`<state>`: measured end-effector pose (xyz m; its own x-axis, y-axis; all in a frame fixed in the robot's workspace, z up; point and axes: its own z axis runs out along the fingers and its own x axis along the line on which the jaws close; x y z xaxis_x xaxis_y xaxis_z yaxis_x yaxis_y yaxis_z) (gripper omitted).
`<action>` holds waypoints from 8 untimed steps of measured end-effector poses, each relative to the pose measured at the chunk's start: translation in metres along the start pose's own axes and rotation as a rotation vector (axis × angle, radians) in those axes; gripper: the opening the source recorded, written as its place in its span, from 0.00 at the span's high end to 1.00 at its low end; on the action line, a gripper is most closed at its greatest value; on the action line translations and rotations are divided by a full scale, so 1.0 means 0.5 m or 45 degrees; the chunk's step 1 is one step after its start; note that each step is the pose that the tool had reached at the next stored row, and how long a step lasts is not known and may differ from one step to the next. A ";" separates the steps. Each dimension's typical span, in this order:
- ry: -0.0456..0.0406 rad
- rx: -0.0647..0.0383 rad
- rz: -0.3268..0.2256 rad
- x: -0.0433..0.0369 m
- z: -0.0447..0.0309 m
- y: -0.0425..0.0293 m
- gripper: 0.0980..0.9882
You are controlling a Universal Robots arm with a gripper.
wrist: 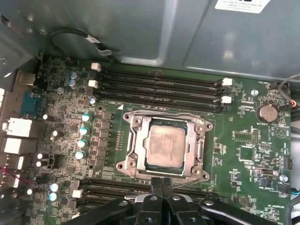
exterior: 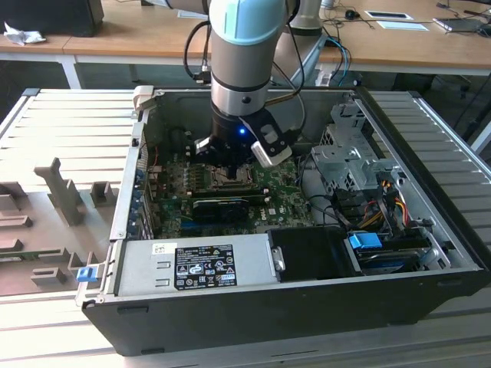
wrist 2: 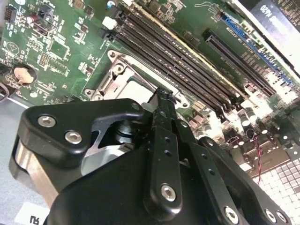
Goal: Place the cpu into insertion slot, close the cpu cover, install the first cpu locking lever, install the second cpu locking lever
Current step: 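Install the second cpu locking lever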
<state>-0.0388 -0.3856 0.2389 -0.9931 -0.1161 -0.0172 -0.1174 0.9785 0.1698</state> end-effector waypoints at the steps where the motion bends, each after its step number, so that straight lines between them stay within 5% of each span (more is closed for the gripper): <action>1: -0.001 -0.005 -0.001 0.004 0.000 -0.002 0.99; 8: -0.004 -0.039 -0.002 0.025 0.000 -0.020 0.99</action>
<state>-0.0502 -0.3967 0.2371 -0.9929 -0.1172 -0.0209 -0.1191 0.9725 0.2000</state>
